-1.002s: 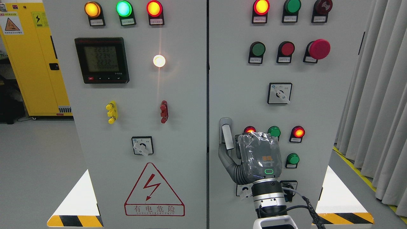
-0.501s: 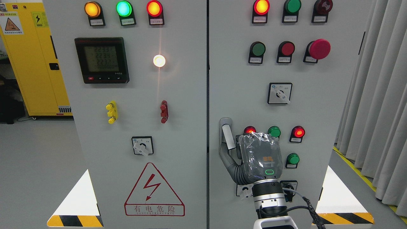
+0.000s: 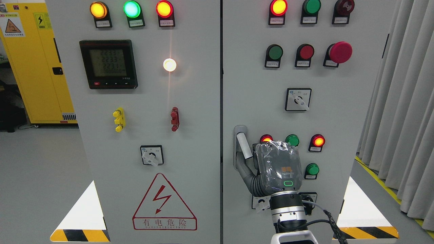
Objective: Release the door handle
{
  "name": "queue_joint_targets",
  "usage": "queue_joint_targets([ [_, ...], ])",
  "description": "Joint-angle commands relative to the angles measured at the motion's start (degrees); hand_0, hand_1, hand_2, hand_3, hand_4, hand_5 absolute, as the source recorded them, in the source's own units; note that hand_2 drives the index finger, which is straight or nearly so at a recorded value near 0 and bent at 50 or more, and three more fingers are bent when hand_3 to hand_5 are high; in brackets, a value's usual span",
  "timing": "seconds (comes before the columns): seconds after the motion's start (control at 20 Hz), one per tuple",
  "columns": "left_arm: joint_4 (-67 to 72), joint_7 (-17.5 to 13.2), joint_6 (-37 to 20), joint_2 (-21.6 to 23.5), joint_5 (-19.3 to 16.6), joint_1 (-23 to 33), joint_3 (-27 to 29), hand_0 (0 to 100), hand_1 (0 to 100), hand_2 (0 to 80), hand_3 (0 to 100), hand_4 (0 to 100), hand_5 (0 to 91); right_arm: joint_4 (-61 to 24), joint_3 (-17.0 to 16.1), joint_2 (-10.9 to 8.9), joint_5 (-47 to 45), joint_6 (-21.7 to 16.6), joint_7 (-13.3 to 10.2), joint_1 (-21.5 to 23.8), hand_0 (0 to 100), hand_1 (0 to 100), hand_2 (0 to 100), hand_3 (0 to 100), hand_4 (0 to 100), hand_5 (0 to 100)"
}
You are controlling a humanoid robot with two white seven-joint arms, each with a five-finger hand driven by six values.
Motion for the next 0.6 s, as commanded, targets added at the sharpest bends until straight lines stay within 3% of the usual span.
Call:
queue_joint_targets([
  [0.0, 0.0, 0.0, 0.0, 0.0, 0.0, 0.0, 0.0, 12, 56, 0.0, 0, 0, 0.0, -0.2, -0.4, 0.0, 0.0, -0.1, 0.0, 0.0, 62, 42, 95, 100, 100, 100],
  [0.55, 0.0, 0.0, 0.0, 0.0, 0.0, 0.0, 0.0, 12, 56, 0.0, 0, 0, 0.0, -0.6, -0.9, 0.0, -0.1, -0.1, -0.1, 0.0, 63, 42, 95, 100, 100, 100],
])
